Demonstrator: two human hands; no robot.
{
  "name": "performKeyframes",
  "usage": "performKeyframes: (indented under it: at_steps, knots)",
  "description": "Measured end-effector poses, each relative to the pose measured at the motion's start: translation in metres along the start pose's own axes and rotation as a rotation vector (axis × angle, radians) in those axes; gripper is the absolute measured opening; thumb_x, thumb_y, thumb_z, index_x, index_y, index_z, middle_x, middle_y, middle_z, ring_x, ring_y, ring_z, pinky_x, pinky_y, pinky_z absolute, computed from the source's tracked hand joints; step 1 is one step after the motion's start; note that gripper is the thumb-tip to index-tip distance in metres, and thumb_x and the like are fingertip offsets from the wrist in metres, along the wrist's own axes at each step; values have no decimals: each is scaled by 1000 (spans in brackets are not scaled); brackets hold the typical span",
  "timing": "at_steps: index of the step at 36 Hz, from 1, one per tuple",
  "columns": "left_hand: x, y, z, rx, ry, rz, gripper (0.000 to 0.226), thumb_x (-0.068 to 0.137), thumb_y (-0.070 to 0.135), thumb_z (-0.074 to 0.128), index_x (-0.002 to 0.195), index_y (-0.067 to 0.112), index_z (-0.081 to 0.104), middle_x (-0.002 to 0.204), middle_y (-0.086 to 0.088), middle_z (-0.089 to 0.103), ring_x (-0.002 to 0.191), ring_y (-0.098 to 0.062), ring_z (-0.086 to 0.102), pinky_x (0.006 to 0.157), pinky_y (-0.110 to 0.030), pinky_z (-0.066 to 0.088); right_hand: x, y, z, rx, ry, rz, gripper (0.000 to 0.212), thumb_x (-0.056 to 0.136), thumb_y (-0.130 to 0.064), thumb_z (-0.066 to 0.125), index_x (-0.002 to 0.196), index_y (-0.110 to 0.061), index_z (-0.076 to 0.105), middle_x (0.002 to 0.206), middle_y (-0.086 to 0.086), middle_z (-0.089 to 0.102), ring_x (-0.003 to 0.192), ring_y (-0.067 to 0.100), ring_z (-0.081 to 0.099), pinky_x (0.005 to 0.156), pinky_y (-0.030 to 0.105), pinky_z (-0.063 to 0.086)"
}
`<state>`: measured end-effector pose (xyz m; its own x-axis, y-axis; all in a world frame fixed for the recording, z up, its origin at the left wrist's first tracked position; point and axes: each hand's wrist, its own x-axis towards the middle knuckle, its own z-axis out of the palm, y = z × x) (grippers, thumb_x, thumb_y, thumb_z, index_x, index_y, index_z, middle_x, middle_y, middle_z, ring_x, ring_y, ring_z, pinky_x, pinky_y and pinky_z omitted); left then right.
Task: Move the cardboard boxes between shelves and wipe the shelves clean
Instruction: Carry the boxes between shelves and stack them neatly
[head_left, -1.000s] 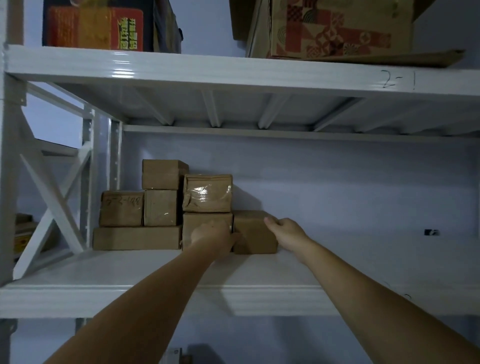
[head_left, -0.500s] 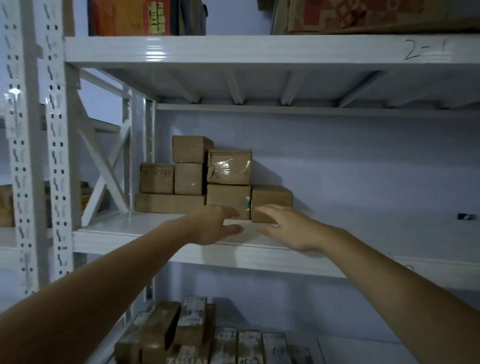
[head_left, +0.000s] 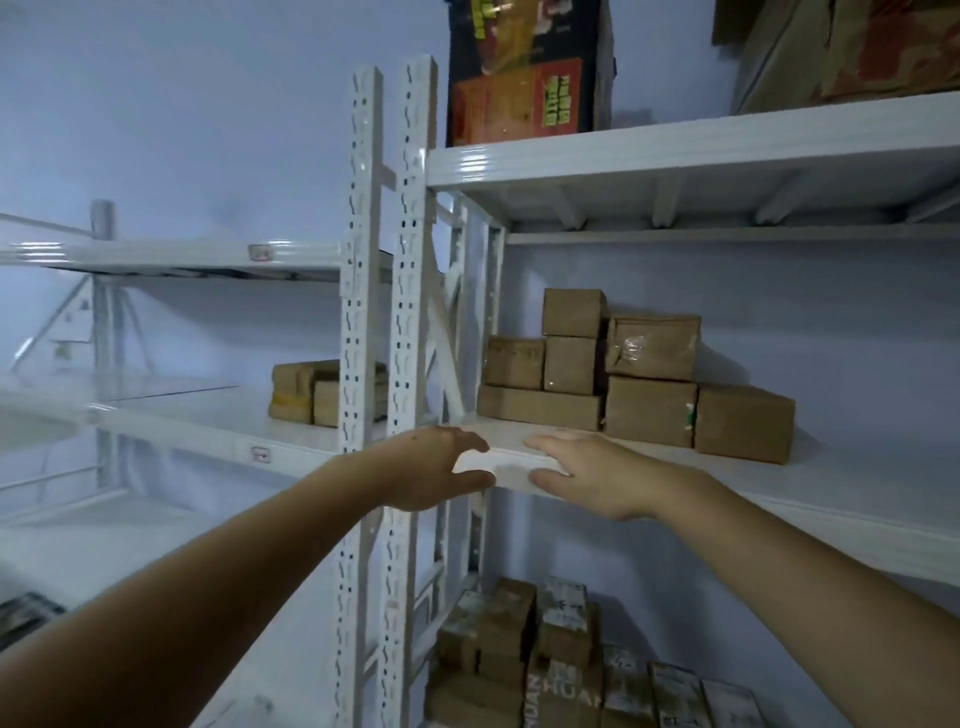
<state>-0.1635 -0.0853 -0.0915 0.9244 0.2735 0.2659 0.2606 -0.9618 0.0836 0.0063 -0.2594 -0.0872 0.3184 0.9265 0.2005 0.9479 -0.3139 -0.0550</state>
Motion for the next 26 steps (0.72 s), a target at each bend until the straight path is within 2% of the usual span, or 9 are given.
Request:
performKeyframes:
  at_steps: [2,5,11,16,26]
  knots:
    - [-28,-33,-7,9,3,-50,55,100,59,50,148,32,48,148,5,55,126,-17,56,108,-40,46,18,-36,10,7,-23,-36,59,107,-49,39,159,-24,31,160,0,37,140,18,40,117,37,33]
    - [-73,-85,-17,29,4,-115,57,100,62,47,148,30,48,151,5,52,133,-19,53,112,-41,44,41,-94,28,20,-53,-111,60,108,-48,38,161,-22,26,165,-2,28,147,17,33,120,35,29]
    - [-159,-182,-20,139,-22,-233,59,101,63,45,149,28,47,154,5,49,137,-18,48,114,-37,39,89,-201,72,84,-79,-178,70,103,-61,39,162,-29,21,169,-7,19,152,14,24,125,39,22]
    - [-211,-252,-18,149,-37,-316,60,100,64,44,149,28,46,153,6,49,138,-18,47,115,-38,38,119,-278,97,75,-123,-233,70,104,-57,40,163,-25,19,169,-7,19,152,14,23,122,32,19]
    - [-227,-345,-8,125,-17,-366,62,100,64,42,149,26,46,151,4,51,135,-20,50,112,-39,40,200,-338,137,61,-120,-246,69,103,-59,41,162,-29,21,168,-8,22,151,14,27,121,32,23]
